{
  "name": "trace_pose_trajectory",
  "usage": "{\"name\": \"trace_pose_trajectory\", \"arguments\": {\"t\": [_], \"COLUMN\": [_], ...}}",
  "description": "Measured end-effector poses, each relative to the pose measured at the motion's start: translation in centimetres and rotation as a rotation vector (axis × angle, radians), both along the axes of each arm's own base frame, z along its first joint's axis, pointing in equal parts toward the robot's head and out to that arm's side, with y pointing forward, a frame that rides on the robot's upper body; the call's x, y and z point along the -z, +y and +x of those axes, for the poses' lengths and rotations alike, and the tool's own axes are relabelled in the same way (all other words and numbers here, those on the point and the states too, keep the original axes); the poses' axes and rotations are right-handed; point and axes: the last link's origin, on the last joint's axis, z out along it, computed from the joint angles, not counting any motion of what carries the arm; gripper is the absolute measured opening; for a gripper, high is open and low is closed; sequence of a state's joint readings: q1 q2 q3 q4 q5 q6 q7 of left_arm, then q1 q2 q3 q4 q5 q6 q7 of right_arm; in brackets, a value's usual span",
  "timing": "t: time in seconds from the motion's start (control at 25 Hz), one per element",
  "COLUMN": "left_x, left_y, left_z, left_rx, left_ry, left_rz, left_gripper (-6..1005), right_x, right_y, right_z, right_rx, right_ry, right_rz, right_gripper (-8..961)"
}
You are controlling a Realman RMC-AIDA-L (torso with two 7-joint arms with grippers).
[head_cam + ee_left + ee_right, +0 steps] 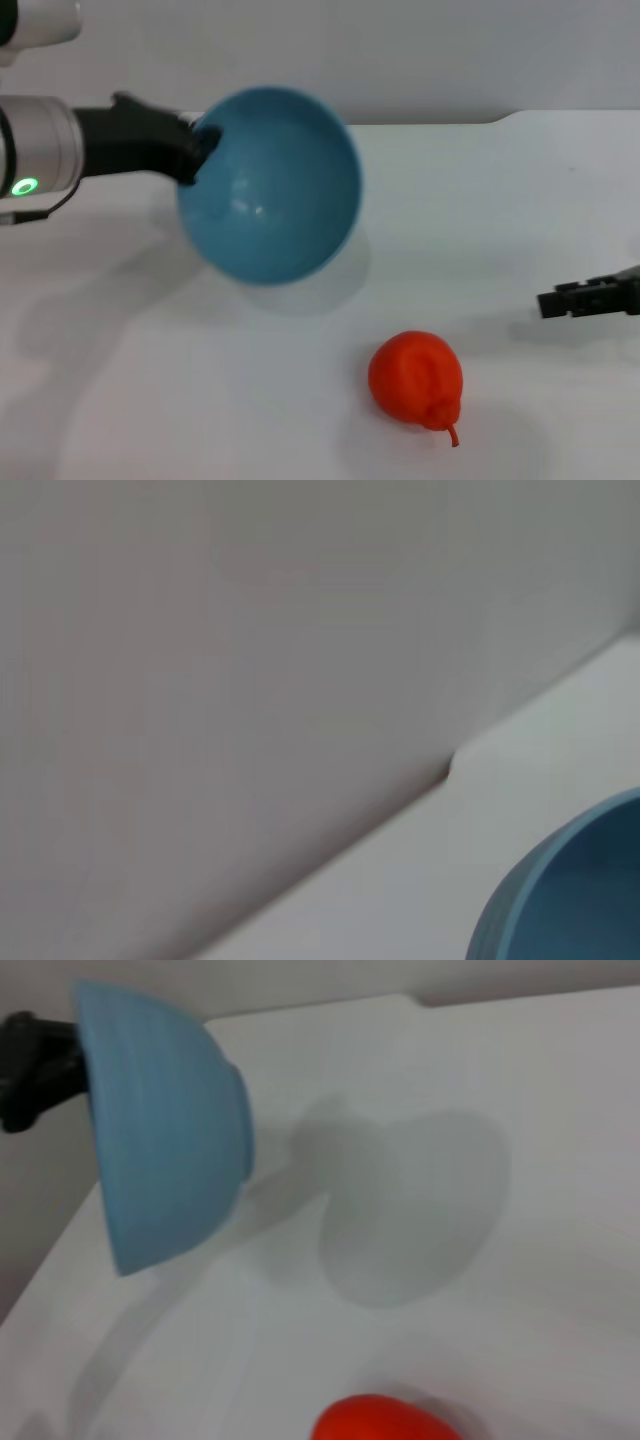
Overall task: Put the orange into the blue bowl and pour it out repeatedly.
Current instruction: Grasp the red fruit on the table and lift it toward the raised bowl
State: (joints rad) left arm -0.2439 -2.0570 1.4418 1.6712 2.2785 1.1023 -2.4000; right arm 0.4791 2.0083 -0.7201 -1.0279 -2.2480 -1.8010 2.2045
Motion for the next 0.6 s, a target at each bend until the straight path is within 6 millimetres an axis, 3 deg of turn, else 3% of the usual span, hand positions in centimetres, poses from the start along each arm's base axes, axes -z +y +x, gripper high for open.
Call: {"name": "trace_pose_trajectory", "arguments": {"t": [0.28,0.6], "left_x": [-0.4,0.0], "left_y": [-0.5,-1.0], "left_z": [-1.3,-1.9], "left_rx": [-0.277,-0.323], "left_ry": [0.103,0.119], "left_rz": [-0.135,-0.156], "left_gripper": [-1,-2], "right_x": [2.9,6.0], "right_y": [0.9,2.1], "right_z": [-2.1,-3.6], "right_rx": [-0.113,-0.137], "right_ry": [-0.026,-0.099], "right_rz": [-0.132,-0.198], "right_gripper": [486,482]}}
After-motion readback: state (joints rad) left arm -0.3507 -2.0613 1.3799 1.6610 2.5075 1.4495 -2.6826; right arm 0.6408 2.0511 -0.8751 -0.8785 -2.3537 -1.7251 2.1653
